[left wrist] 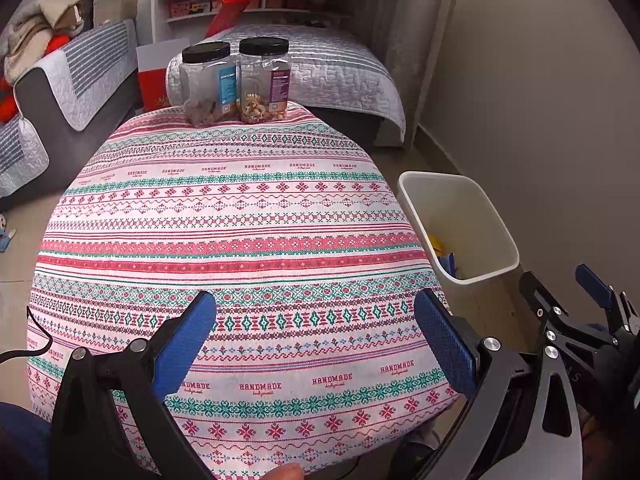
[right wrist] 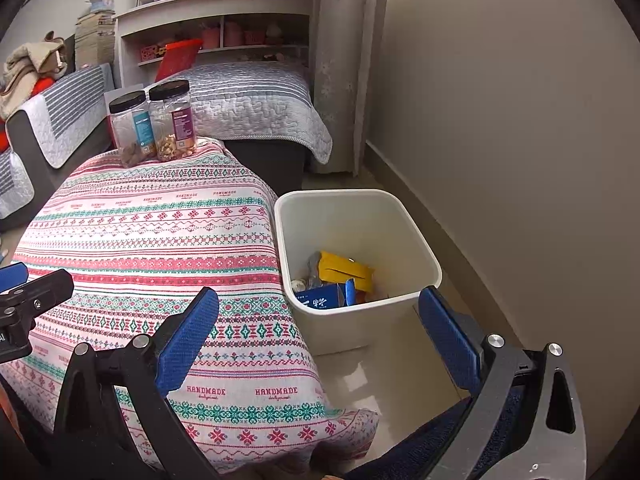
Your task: Collect trash
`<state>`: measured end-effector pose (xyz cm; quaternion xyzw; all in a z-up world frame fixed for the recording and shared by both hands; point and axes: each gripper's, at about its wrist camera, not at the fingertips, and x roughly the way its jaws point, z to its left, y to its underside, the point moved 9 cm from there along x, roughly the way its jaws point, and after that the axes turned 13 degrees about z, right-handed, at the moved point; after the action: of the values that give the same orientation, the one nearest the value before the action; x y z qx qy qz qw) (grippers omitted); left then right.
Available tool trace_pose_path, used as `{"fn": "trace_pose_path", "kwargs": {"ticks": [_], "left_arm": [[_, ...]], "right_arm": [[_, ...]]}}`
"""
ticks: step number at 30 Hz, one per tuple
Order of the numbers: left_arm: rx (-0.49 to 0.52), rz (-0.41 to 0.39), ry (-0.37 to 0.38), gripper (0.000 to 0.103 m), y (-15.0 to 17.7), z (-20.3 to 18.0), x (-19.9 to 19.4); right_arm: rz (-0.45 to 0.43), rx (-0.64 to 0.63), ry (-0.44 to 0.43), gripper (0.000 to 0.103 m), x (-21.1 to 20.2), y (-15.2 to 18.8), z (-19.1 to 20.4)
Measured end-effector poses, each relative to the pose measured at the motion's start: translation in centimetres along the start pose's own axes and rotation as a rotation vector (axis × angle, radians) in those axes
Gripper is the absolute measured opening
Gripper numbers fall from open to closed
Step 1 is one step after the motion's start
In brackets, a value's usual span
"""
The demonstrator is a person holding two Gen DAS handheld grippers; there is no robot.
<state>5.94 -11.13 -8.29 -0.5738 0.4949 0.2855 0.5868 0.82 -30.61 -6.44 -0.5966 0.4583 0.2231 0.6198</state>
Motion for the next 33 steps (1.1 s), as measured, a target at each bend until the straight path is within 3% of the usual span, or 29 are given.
{"fn": "trace_pose_path", "kwargs": {"ticks": [5,9,19,23,28,33], "left_arm": [[-0.014,0.005,-0.008,0.096,0.1,0.8,-0.1],[-0.028,-0.005,-0.059,0.096,0.5,2.6,-0.5],[-0.207,0.019,-0.174,0.096,3.5,12.9,-1.4],[-0.278,0.042,-0.208,0.096,5.0,16.5,-0.9],[-0.308,0.079,-0.231,0.096,5.5,19.0,3.3],[-0.317,0.124,-0.213,0.096,4.7,20.0,9.2]], "right_arm": [[0.009,-0.007,-0.007,0.096,0.2,0.0,0.6],[0.021,-0.032,-0.025,0.096,0.7,-0.2,2.4],[0.051,-0.186,-0.098,0.096,2.1,-0.3,11.4],[0.102,-0.233,-0.131,0.096,3.8,0.2,15.1],[0.256,-0.282,-0.198,0.096,8.5,1.4,20.5],[0.287,-0.278,-0.149,0.096,12.9,2.0,22.5]]}}
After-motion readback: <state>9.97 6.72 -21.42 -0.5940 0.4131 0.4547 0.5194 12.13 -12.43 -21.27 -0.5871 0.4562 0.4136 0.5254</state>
